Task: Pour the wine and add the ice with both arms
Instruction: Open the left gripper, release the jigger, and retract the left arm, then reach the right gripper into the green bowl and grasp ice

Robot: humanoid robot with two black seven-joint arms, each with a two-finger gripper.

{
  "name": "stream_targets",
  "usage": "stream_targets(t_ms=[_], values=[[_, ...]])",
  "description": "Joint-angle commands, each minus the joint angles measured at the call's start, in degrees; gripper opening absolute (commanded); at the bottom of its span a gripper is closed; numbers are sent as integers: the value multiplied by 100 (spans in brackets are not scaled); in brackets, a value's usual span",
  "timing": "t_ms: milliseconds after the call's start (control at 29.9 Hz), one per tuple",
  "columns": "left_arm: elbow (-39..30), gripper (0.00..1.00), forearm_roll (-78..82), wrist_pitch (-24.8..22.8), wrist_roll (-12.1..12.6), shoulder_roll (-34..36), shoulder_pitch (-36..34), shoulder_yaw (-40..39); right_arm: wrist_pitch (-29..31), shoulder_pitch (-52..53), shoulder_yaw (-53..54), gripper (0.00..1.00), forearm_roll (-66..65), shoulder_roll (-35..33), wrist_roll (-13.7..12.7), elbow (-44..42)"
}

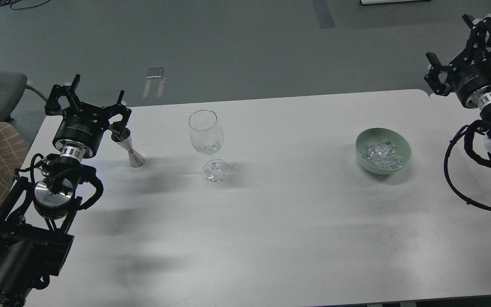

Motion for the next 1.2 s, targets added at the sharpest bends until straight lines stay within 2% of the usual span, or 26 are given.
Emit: stream_targets(t_ms=[0,167,401,535,802,1036,1170], values=[[-94,95,74,350,12,397,-300,25,20,0,-44,100,-18,-19,-1,73],[-77,95,266,368,30,846,-476,113,-6,35,-315,100,-97,-55,-1,108],[-226,96,1655,386,65,847,-635,131,-41,132,-826,100,-404,-362,-1,187],[-121,96,2121,561,83,804,-986,157,-129,124,-1002,100,-1343,-669,-1,546],[-112,96,2131,693,56,760,-1039,430,-208,273,-1442,100,-3138,-1215,8,653],[-42,96,2183,685,100,777,-1013,526,-217,641,-2670,100,-4727,-1961,26,1443],[-50,96,2219,676,100,760,-995,526,-208,984,-3400,100,-5344,-1980,96,1584]])
